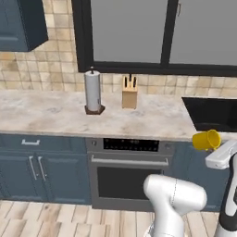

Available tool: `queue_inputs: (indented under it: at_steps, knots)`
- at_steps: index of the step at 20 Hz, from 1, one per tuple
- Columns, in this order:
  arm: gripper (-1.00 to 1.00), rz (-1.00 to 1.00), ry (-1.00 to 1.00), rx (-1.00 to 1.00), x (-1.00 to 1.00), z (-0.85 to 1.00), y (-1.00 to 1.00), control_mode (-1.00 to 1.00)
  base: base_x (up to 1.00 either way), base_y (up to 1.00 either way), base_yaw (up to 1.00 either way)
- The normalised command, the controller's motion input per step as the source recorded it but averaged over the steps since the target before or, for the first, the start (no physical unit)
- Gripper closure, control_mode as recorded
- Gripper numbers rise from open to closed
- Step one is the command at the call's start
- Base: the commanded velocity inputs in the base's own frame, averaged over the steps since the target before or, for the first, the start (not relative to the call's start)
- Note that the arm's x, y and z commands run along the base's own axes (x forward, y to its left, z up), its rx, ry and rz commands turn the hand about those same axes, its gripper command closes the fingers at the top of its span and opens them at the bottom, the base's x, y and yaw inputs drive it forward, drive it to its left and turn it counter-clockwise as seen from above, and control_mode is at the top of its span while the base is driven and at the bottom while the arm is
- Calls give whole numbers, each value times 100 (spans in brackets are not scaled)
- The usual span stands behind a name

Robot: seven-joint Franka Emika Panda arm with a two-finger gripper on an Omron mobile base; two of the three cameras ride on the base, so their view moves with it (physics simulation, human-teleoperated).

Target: Clear the mugs and bowl far away from the sink.

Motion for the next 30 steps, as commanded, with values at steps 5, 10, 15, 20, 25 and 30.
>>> queue_inputs:
  at_steps: [5,10,15,20,25,30]
  knots:
    - [100,0,0,0,0,0,0,100,0,-28,51]
    - [100,0,0,0,0,0,0,100,0,-28,56]
    - [100,0,0,0,0,0,0,100,0,-23,56]
    - [100,0,0,0,0,0,0,100,0,-16,56]
    - [100,0,0,0,0,0,0,100,0,-16,56]
    - [100,0,0,0,0,0,0,100,0,-9,54]
